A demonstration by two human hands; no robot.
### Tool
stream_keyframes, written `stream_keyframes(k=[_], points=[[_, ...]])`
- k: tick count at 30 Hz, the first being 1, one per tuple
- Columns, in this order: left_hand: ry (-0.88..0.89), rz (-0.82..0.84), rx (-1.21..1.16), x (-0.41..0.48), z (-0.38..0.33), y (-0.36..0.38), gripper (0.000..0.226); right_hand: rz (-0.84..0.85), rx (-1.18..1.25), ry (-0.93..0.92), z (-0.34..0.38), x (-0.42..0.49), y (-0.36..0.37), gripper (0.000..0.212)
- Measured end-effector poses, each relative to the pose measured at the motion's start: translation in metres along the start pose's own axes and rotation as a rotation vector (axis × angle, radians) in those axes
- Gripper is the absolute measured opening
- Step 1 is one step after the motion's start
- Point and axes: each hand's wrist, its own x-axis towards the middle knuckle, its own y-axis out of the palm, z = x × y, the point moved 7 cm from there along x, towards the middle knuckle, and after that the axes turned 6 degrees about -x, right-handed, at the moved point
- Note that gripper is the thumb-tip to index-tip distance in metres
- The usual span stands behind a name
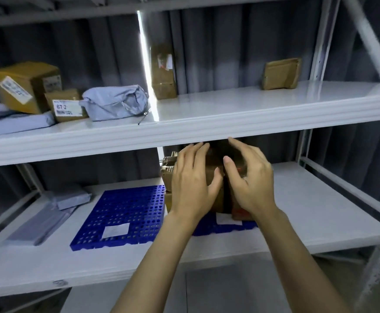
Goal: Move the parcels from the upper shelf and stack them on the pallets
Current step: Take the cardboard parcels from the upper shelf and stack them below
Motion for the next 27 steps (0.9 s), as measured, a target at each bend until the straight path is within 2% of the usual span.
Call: stream_keyframes(k=[6,9,17,22,24,27], points=[[0.120,-0.062,0.083,0.029,0.001,-0.065,0.047,-0.110,0.023,-0.154,0.078,0.032,-0.006,0.042],[0.132,-0.075,0.134,0.049,0.011,-0.090,0.047,-0.102,0.002,-0.205,0.106,0.055,0.004,0.043],[0.189,0.001,0.316,0.101,0.045,-0.119,0.048,0.070,-0.243,-0.256,0.131,0.134,0.056,0.043],[0.209,-0.020,0.393,0.129,0.069,-0.125,0.038,0.171,-0.394,-0.237,0.124,0.188,0.094,0.045],[0.169,-0.012,0.403,0.143,0.085,-0.127,0.037,0.208,-0.437,-0.243,0.125,0.208,0.113,0.042],[0.058,0.021,0.455,0.164,0.112,-0.129,0.047,0.267,-0.464,-0.261,0.127,0.232,0.140,0.041]])
